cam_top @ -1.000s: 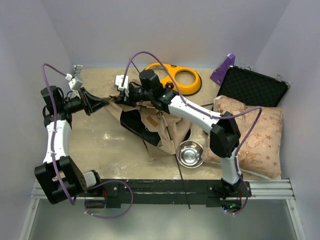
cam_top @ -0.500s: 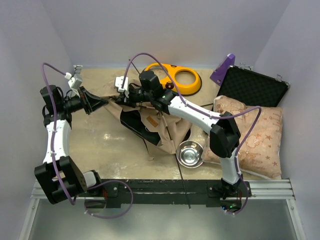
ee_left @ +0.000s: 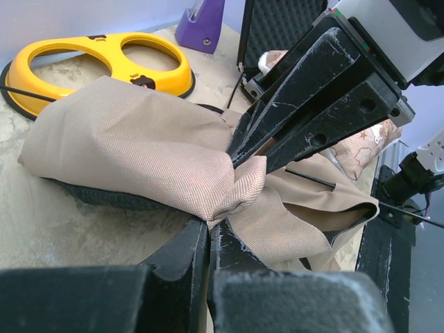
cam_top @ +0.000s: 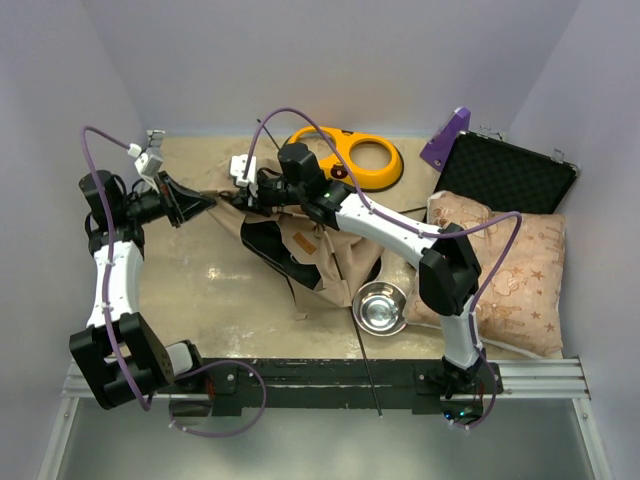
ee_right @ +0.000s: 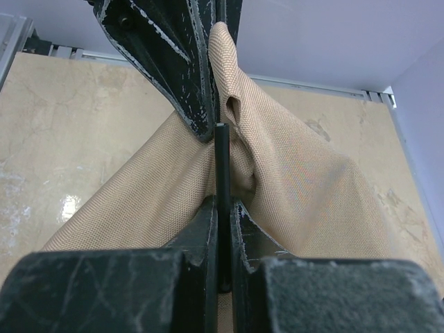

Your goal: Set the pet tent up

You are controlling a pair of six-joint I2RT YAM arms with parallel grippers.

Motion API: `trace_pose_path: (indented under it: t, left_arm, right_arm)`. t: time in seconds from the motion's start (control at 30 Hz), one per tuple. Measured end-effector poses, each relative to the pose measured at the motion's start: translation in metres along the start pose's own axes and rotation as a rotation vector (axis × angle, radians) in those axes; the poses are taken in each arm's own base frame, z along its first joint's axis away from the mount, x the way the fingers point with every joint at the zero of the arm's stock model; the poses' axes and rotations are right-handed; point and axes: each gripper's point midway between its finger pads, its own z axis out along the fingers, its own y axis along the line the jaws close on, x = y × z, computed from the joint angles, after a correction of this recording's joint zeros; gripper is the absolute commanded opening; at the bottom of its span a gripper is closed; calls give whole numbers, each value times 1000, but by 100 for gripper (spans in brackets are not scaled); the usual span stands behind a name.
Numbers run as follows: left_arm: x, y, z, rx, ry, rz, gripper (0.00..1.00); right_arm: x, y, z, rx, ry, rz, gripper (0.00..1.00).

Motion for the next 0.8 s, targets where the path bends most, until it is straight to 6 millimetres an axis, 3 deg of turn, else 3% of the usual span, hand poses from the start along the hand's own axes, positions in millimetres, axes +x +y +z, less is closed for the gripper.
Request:
trace_pose_path:
  t: [0.8]
  left_arm:
    - [2,-1,0,4,5,4,0]
  right_arm:
    - [-6,-3,-7,-3,-33,47,0]
